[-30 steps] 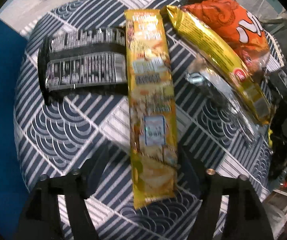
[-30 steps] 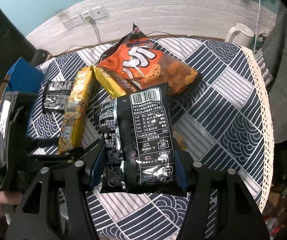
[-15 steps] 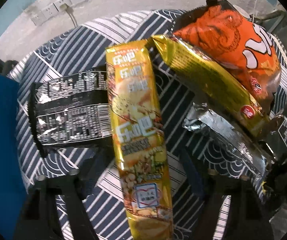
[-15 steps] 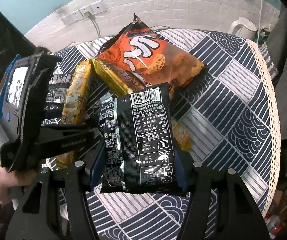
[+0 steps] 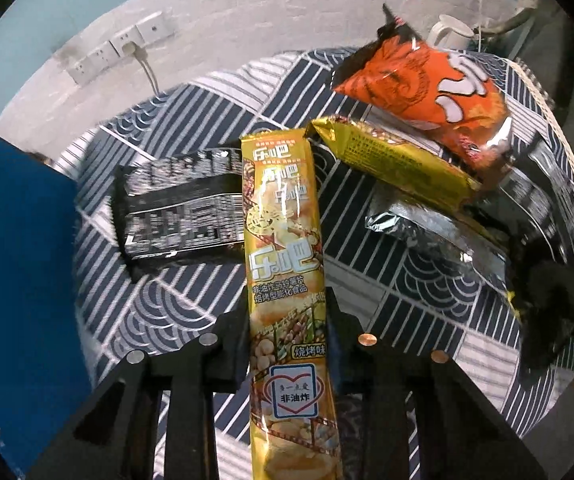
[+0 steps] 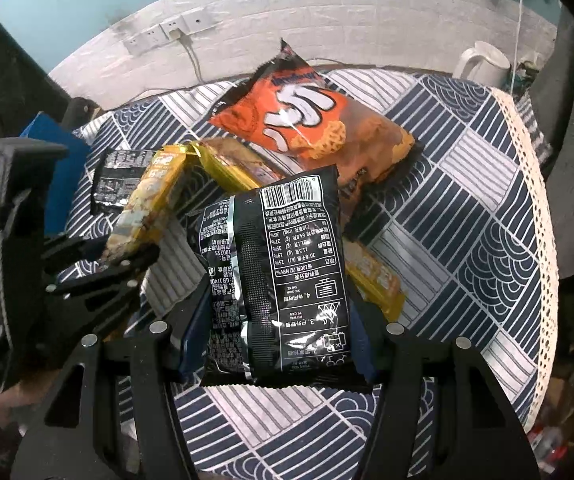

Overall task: Organize snacks
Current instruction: 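Grasp the yellow cracker stick bag with left tool while right tool grasps black pack, then lift both items and carry them over the cardboard box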

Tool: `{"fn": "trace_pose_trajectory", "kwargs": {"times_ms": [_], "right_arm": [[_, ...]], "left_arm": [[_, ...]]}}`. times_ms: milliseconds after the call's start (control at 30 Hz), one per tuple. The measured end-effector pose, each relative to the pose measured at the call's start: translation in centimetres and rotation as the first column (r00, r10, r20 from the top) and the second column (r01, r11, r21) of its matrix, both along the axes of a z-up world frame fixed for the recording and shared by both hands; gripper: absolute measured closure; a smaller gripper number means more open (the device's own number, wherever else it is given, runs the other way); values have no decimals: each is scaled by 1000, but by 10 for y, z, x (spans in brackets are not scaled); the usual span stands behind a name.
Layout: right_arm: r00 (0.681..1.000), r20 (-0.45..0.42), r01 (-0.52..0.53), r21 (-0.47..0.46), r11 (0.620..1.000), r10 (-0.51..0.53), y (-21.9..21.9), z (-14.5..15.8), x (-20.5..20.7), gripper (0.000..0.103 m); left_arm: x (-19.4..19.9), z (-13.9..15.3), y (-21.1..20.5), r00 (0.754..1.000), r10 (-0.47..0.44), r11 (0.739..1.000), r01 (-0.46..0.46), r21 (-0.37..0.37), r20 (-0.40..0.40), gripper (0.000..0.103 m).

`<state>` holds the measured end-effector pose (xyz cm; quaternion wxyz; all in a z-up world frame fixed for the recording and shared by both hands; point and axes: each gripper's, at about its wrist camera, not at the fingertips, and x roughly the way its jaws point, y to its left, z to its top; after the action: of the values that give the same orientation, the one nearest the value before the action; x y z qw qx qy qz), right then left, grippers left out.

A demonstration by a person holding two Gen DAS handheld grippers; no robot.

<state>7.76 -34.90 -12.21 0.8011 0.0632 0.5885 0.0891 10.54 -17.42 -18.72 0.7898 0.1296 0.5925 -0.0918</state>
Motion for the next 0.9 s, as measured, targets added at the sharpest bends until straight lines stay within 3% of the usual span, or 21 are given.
{"fn": "trace_pose_trajectory", "kwargs": {"times_ms": [233, 533, 900], "right_arm": [[999, 29, -17, -32, 999, 18, 12, 19, -10, 43], [996, 79, -27, -45, 999, 30, 37, 52, -19, 43], [981, 179, -56, -73, 996, 69, 71, 103, -25, 43]], "left_arm": [[-23, 29, 13, 1000, -12, 999, 13, -41, 23, 72], [-43, 69, 32, 992, -10, 999, 15, -38, 124, 72], [-49, 114, 83, 980, 51, 996, -35, -85, 194, 72]]}}
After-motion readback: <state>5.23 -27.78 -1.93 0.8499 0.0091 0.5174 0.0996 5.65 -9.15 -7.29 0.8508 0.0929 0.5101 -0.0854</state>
